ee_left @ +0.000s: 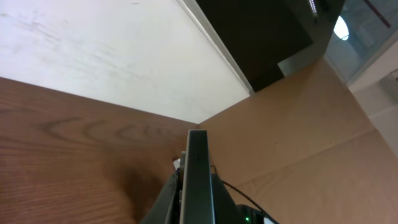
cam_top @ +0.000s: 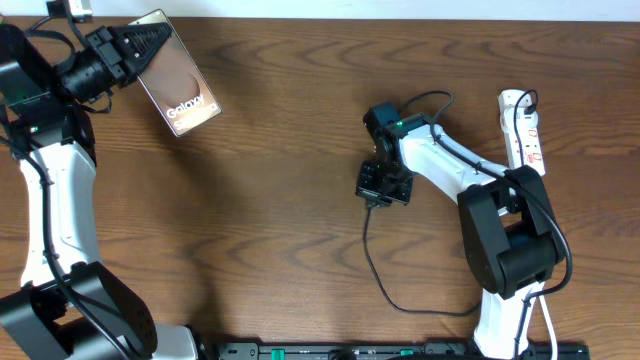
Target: Plug charger to phone and switch on socket
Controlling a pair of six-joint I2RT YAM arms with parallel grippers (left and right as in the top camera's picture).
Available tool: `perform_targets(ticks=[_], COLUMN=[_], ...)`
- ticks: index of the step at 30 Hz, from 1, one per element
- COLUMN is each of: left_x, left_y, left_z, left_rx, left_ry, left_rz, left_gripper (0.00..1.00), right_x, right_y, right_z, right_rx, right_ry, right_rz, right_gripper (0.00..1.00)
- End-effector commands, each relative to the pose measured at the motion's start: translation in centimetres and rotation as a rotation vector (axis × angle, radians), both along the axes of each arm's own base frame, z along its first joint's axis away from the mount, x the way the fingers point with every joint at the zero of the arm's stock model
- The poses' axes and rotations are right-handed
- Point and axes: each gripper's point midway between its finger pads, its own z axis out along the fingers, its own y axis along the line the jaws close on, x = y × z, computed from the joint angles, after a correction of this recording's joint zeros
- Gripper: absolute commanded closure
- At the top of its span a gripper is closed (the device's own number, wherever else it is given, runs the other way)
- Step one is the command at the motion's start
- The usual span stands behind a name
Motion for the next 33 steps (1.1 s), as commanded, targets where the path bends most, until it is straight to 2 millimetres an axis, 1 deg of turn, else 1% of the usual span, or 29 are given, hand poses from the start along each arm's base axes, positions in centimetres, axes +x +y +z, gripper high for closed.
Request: perform_targets(ticks=[1,2,3,4,5,6,8,10,11,15,18,23,25,27,33], left_x=[-0.4,-0.4,-0.4,-0.4,-0.4,-0.4,-0.4,-0.4,-0.4,-0.4,-0.4,-0.5,-0.5,-0.5,-0.7], left_y=[-0.1,-0.1,-0.1,-0.1,-0.1,-0.1,-0.1,-0.1,-0.1,-0.2,-0.4,-1.4,-1.8,-2.1,-2.4], left_z=[0.3,0.3,0.3,0.3,0.3,0.3,0.3,0.3,0.3,0.3,0.3,0.3,0.3,0.4,0.4], left_rx=[0.001,0.001,0.001,0.001,0.001,0.001,0.001,0.001,0.001,0.000,0.001,0.012,0.012,0.014,0.023], left_ry=[-0.010,-0.010,-0.010,-0.010,-0.010,-0.010,-0.010,-0.010,-0.010,-0.010,-0.010,-0.025,-0.026,-0.028,-0.043], left_rz=[-0.018,-0.018,-0.018,-0.018,-0.018,-0.018,-0.018,-0.018,-0.018,-0.022,-0.027,-0.053,-0.062,-0.069,-0.089], left_gripper=[0.93,0.93,0.93,0.93,0.93,0.93,0.93,0.93,0.92,0.93,0.93,0.93,0.93,0.93,0.93], right_x=[-0.3,0.2,0.6,0.9,1.0,1.0,1.1,1.1,1.1,1.1,0.4,-1.0,-1.5,-1.7,-1.9], right_y=[3.0,4.4,6.4,8.0,9.7,10.9,12.6,13.6,14.0,15.6,17.1,19.3,20.1,20.5,20.7], right_z=[-0.3,0.4,1.8,3.2,5.0,6.8,10.2,13.0,13.8,16.1,18.1,20.6,21.1,21.2,21.4], right_rx=[0.175,0.264,0.402,0.516,0.661,0.788,0.998,1.151,1.191,1.274,1.337,1.399,1.407,1.406,1.409], right_ry=[-0.002,-0.032,-0.077,-0.113,-0.159,-0.200,-0.267,-0.336,-0.354,-0.423,-0.487,-0.582,-0.594,-0.594,-0.588], right_rz=[0.110,0.153,0.219,0.273,0.337,0.390,0.471,0.551,0.573,0.647,0.733,0.838,0.846,0.841,0.840], right_gripper=[0.99,0.99,0.99,0.99,0.99,0.99,0.99,0.99,0.99,0.99,0.99,0.99,0.99,0.99,0.99])
